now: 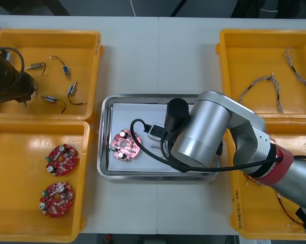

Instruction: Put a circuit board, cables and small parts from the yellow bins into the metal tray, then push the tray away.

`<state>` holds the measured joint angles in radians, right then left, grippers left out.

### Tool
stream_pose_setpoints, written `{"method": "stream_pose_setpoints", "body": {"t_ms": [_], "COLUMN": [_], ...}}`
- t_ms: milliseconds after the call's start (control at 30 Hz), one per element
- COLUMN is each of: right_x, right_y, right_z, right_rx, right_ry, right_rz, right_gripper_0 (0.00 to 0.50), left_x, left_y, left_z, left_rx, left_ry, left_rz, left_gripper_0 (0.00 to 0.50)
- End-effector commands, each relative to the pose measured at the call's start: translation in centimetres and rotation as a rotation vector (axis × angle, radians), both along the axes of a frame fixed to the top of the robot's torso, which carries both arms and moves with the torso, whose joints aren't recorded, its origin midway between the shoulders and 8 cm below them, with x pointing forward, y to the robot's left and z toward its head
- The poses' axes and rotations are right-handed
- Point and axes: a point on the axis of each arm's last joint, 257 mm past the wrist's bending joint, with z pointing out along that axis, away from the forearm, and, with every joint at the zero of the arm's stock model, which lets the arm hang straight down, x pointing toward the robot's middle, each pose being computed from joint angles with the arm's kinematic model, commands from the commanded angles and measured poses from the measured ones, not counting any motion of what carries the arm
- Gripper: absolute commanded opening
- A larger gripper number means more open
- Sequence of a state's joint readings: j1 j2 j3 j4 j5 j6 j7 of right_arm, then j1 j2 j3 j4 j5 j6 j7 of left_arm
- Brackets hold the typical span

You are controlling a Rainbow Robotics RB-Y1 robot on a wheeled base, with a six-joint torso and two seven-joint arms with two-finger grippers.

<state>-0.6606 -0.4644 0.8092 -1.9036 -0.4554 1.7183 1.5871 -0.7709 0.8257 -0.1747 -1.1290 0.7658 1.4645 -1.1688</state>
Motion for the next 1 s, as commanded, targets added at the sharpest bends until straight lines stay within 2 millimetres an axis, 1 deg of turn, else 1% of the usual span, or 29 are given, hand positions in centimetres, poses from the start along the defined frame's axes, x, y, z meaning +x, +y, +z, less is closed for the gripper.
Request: {"method": "stream_pose_setpoints", "body": {"t_ms": [33, 133, 233, 267, 400, 467, 500, 567, 667, 833, 933, 1000], "right_x": [-0.9, -1.0, -1.2, -1.3, -1.9, -1.9, -1.9, -1.8, -1.8, -1.7, -1.4, -0.8], "right_y": [1.5, 1.3, 1.1, 1.0, 0.3, 0.8, 1.0, 1.6, 2.3, 2.8, 2.3, 1.8], "right_z": [1.1, 1.7, 2.8, 3.6, 5.7, 7.3, 7.7, 9.3, 10.9, 13.5, 14.9, 16.2], "right_rx": [0.029, 0.027, 0.028, 0.031, 0.027, 0.063, 0.074, 0.115, 0.168, 0.25, 0.295, 0.328], "right_ry": [-0.019, -0.02, -0.028, -0.035, -0.053, -0.082, -0.089, -0.108, -0.111, -0.111, -0.107, -0.118], "right_rz": [0.011, 0.009, 0.008, 0.005, -0.008, 0.001, 0.005, 0.018, 0.032, 0.041, 0.031, 0.013], "right_gripper_0": [0.5, 0.5, 0.5, 0.5, 0.5, 0.5, 0.5, 0.5, 0.5, 0.5, 0.5, 0.5], "left_x": [0.6, 0.1, -0.6, -0.9, -1.8, -2.3, -2.5, -3.0, -3.6, -4.8, -4.8, -4.8], "left_y": [0.8, 0.1, -0.5, -0.8, -1.7, -2.4, -2.5, -3.1, -3.7, -4.9, -5.8, -6.6], "left_z": [6.0, 7.3, 8.2, 8.6, 9.5, 10.3, 10.4, 10.9, 11.6, 12.7, 13.5, 14.1], "left_rx": [0.065, 0.083, 0.086, 0.089, 0.105, 0.117, 0.12, 0.132, 0.146, 0.171, 0.181, 0.187], "left_ry": [-0.064, -0.059, -0.053, -0.046, -0.038, -0.035, -0.033, -0.031, -0.029, -0.027, -0.055, -0.079], "left_rz": [-0.064, -0.08, -0.089, -0.095, -0.117, -0.131, -0.134, -0.147, -0.159, -0.177, -0.195, -0.211], "left_gripper_0": [0.0, 0.0, 0.0, 0.001, 0.0, 0.0, 0.0, 0.0, 0.0, 0.0, 0.001, 0.0]}}
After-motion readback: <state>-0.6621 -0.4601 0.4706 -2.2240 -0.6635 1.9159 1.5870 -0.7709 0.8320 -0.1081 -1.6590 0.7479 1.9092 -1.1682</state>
